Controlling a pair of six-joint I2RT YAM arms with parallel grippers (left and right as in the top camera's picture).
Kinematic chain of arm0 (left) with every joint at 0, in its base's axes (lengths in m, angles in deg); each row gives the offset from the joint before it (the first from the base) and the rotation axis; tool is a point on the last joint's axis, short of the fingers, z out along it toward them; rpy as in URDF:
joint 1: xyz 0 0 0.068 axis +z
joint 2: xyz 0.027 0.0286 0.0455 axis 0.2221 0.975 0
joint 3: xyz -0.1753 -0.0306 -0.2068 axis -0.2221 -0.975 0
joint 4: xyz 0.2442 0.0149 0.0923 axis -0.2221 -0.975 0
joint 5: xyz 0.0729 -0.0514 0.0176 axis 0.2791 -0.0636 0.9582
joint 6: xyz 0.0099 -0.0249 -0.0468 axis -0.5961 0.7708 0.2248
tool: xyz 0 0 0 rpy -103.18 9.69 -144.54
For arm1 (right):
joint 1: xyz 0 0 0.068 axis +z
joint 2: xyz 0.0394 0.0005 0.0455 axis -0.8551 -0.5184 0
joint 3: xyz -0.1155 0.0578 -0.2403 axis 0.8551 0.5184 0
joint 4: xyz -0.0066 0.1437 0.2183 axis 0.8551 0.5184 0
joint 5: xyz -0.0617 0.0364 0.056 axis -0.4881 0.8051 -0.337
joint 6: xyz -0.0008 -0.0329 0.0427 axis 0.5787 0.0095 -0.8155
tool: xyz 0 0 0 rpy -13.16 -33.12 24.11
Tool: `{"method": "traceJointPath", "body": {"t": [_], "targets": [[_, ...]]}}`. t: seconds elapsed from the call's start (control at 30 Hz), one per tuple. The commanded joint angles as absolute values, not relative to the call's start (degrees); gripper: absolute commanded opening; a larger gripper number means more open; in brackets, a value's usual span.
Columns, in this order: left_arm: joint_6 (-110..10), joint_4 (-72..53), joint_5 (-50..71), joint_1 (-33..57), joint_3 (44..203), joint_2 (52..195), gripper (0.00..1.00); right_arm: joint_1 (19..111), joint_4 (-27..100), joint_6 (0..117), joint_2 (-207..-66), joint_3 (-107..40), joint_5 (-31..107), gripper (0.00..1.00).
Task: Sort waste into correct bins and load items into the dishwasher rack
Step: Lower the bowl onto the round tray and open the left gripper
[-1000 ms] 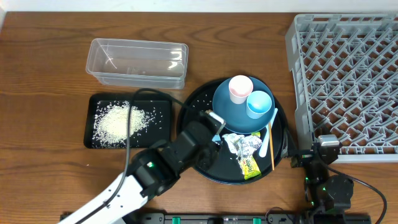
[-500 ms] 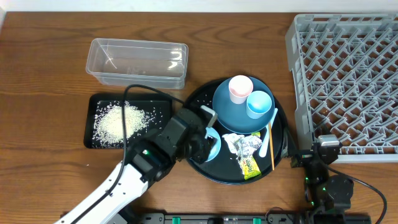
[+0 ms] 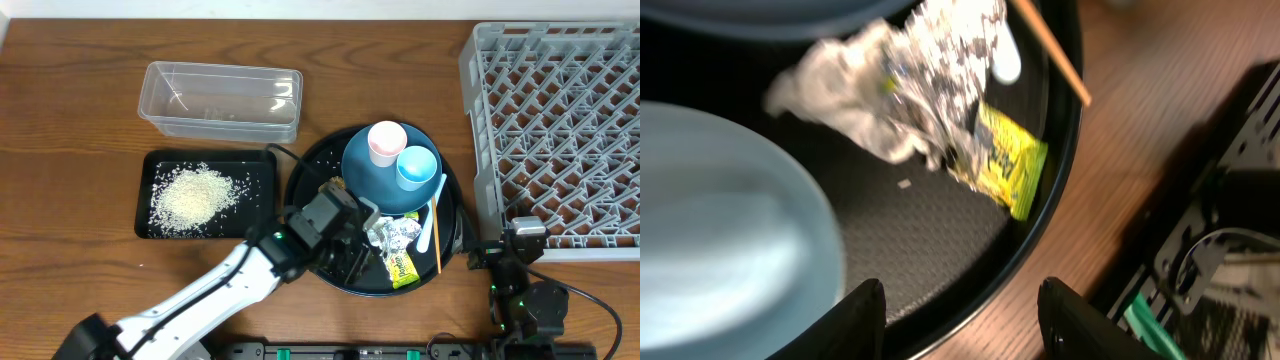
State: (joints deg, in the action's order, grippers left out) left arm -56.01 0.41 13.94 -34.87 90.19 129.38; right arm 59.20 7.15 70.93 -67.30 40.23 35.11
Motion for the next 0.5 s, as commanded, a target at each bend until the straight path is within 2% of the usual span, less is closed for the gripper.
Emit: {"method": "traceJointPath", "body": {"t": [0.0,0.47], "targets": [[-55.5,0.5,12.8,-36.8,91.9,132.0,0.51,58.8,7.2,71.5,-67.3,40.4,34.7,0.99],[-47.7,6.0,21.2,-45.7,91.9,133.7,0.51,58.8,7.2,71.6,-67.3,40.4,34.7,0.99]]}}
